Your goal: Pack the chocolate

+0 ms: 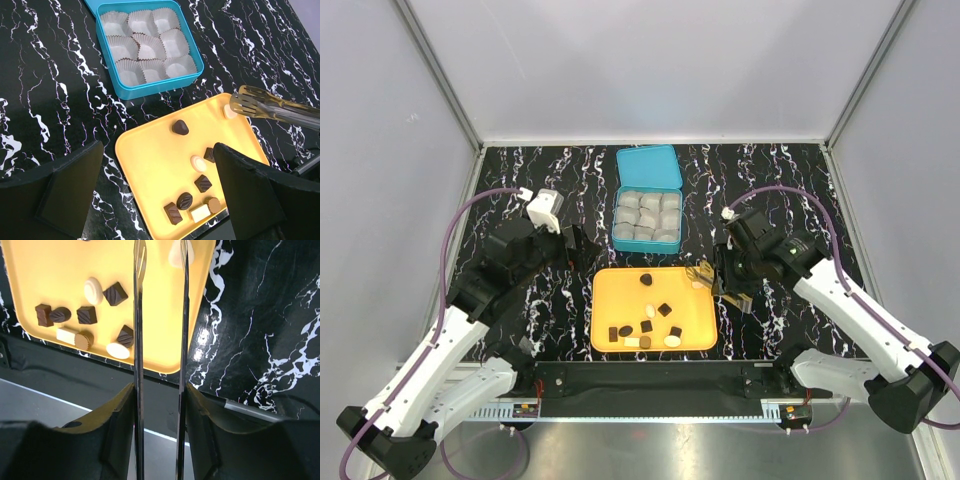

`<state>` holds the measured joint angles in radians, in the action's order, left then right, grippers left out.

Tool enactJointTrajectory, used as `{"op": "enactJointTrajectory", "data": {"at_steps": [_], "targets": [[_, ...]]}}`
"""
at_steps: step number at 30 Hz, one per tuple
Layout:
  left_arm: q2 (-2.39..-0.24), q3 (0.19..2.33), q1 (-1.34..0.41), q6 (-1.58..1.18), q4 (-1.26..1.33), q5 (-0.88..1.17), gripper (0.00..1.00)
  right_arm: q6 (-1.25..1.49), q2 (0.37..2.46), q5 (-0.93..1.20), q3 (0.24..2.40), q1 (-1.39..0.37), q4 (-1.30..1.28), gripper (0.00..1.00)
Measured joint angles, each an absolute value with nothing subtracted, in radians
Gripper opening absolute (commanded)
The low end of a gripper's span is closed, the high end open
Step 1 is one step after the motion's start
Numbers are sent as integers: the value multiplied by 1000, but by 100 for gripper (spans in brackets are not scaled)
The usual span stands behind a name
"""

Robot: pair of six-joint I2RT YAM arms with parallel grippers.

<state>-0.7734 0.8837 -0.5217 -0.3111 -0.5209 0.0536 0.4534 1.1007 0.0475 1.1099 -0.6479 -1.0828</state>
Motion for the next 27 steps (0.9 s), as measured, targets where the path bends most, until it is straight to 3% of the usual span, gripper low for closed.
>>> {"op": "enactJointTrajectory", "data": {"at_steps": [27], "targets": [[-773, 875, -522, -311, -522, 54, 99, 465, 1129, -19, 1044, -702, -1086, 52]]}}
